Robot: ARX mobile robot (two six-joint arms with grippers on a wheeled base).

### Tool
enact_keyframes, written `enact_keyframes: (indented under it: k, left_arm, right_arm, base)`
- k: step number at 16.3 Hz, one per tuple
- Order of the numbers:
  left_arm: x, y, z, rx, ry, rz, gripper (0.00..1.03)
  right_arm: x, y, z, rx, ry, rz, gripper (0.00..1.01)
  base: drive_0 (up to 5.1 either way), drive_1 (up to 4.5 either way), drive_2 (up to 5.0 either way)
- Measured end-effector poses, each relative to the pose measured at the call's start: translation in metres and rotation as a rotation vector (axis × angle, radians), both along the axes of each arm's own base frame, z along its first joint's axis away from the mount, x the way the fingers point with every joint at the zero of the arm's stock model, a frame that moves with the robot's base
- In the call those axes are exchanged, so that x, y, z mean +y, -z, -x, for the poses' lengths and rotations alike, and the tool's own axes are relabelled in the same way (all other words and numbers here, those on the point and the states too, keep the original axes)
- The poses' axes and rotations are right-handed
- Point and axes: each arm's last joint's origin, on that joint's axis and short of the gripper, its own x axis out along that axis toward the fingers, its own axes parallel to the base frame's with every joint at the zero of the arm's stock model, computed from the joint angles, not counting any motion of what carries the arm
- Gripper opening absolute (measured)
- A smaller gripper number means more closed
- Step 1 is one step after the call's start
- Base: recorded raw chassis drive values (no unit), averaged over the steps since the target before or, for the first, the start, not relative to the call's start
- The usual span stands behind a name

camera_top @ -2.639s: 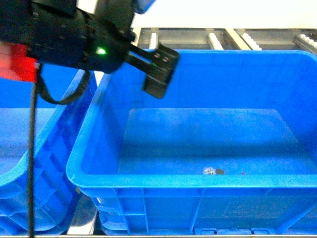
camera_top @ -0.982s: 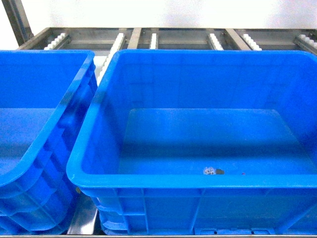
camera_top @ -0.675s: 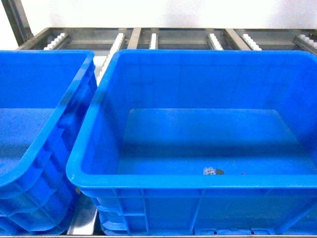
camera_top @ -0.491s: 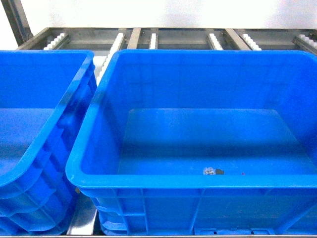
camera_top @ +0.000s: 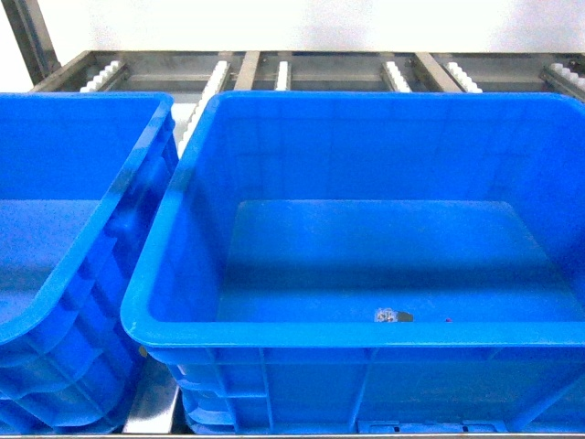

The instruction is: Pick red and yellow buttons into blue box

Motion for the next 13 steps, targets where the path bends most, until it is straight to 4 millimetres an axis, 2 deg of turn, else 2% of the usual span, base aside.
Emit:
enact_keyframes:
  k: [1, 8, 9, 10, 13]
  left_arm:
    - [0.0, -0.0058, 0.0014, -0.051, 0.0, 0.0, 0.02]
    - [0.0, -0.0024, 0.0011, -0.029, 0.0, 0.0, 0.02]
    - [0.0, -0.0024, 0.0011, -0.029, 0.0, 0.0, 0.08]
    - [0.0, -0.0024, 0.0011, -0.029, 0.0, 0.0, 0.21]
    - [0.0, -0.0024, 0.0011, -0.029, 0.0, 0.0, 0.35]
  right_arm:
    - [0.0, 0.0, 0.0, 0.0, 0.0, 0.0, 0.02]
    - [0.0001, 0.0, 0.0, 0.0, -0.002, 0.0, 0.02]
    - [0.0001, 0.0, 0.0, 0.0, -0.002, 0.0, 0.08]
    - [0.0001, 0.0, 0.0, 0.0, -0.002, 0.0, 0.21]
    - [0.0001, 0.0, 0.0, 0.0, -0.002, 0.0, 0.36]
  base:
    - [0.0, 0.0, 0.0]
    - [0.0, 0.0, 0.0]
    - [0.0, 0.0, 0.0]
    - [0.0, 0.0, 0.0]
    - [0.0, 0.0, 0.0]
